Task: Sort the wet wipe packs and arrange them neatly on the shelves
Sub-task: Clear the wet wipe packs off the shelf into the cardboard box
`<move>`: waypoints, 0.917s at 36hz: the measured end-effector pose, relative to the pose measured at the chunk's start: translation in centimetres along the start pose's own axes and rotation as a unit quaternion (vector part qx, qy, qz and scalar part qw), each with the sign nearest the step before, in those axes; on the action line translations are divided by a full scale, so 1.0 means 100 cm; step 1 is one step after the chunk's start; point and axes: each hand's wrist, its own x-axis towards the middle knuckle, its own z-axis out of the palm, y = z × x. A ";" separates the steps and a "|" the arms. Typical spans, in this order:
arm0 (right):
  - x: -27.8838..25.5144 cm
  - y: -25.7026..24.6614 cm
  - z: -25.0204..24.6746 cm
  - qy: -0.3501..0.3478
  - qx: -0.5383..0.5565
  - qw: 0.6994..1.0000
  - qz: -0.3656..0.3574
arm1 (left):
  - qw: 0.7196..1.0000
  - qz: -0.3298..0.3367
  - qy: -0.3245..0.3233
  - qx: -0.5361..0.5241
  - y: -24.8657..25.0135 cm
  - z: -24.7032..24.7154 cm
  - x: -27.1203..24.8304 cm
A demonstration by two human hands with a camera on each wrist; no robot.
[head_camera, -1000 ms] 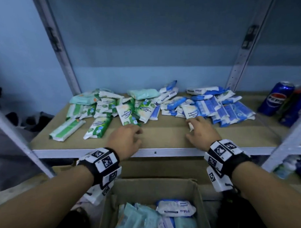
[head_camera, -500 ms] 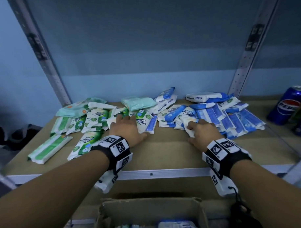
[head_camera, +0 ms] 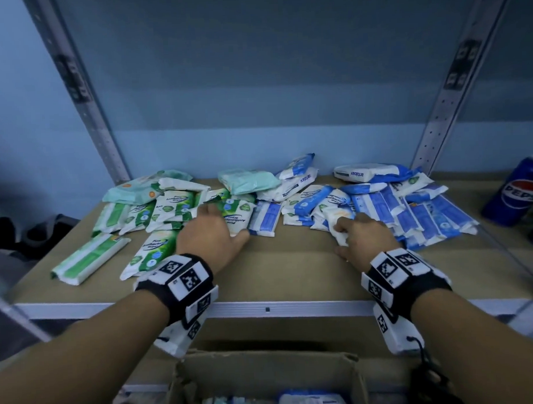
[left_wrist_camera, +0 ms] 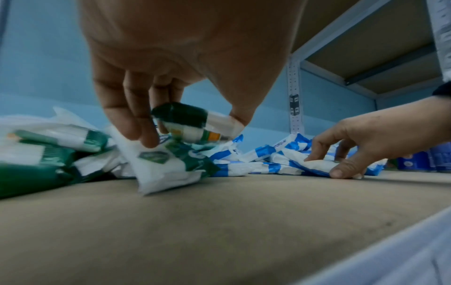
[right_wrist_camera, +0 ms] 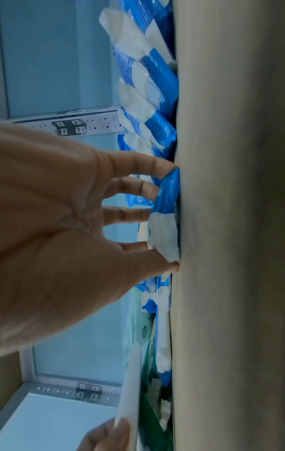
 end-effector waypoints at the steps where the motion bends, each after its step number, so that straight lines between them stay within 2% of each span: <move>1: 0.000 0.000 0.001 0.000 0.000 1.000 0.000 | 1.000 -0.017 -0.009 0.008 -0.004 -0.001 -0.001; 7: -0.001 0.000 0.001 0.004 -0.001 1.000 -0.002 | 0.994 -0.085 -0.060 0.022 -0.009 -0.003 0.005; 13: -0.001 0.001 0.000 0.006 -0.002 1.000 -0.006 | 0.990 -0.128 -0.060 -0.010 0.001 -0.001 0.009; 18: -0.007 -0.001 -0.001 0.009 -0.010 1.000 -0.017 | 0.992 -0.117 -0.045 -0.008 -0.004 0.003 0.009; 22: -0.019 0.001 -0.001 0.014 -0.014 0.999 -0.033 | 0.994 -0.081 -0.069 0.020 -0.017 -0.001 0.004; 27: -0.036 0.003 -0.001 0.025 0.007 0.998 -0.052 | 0.991 -0.019 -0.130 -0.006 -0.048 -0.010 -0.007; 29: -0.042 0.003 0.000 0.023 0.022 0.998 -0.061 | 0.988 -0.016 -0.151 -0.018 -0.059 -0.013 -0.014; 33: -0.051 -0.001 0.001 0.022 0.051 0.996 -0.072 | 0.993 -0.017 -0.111 -0.029 -0.073 -0.016 -0.031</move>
